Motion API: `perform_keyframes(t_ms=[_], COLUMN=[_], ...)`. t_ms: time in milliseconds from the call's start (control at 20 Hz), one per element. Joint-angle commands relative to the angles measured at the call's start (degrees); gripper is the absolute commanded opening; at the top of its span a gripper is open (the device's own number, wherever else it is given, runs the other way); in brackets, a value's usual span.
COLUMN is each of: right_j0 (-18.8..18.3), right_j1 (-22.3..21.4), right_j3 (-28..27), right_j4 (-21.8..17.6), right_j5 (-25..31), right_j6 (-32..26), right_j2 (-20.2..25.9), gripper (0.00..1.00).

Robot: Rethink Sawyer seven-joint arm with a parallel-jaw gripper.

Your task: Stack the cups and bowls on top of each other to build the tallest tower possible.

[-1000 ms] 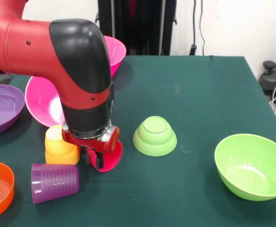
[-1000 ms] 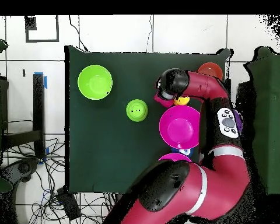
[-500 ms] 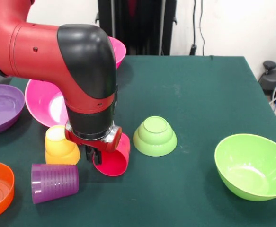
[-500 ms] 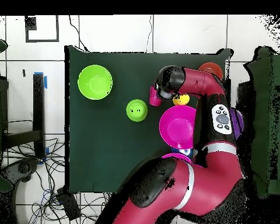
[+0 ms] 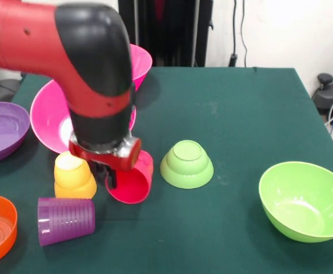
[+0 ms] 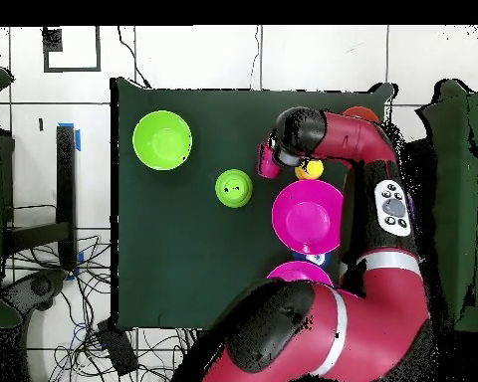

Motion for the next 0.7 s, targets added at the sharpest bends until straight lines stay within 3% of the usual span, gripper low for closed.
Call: perform_keyframes(t_ms=[50,400,700], right_j0=[-3.5,-8.2,-7.1], right_j1=[-9.8,-14.8,-17.6], right_j3=[9.1,17.1,18.7], right_j4=[1.0,-2.2,-8.3], right_j5=[-7.3,-21.4,-28.7], right_j6=[-11.7,-12.2,-10.8], right_j2=[7.9,14.1,13.1], gripper=[0.00,0.00,0.00])
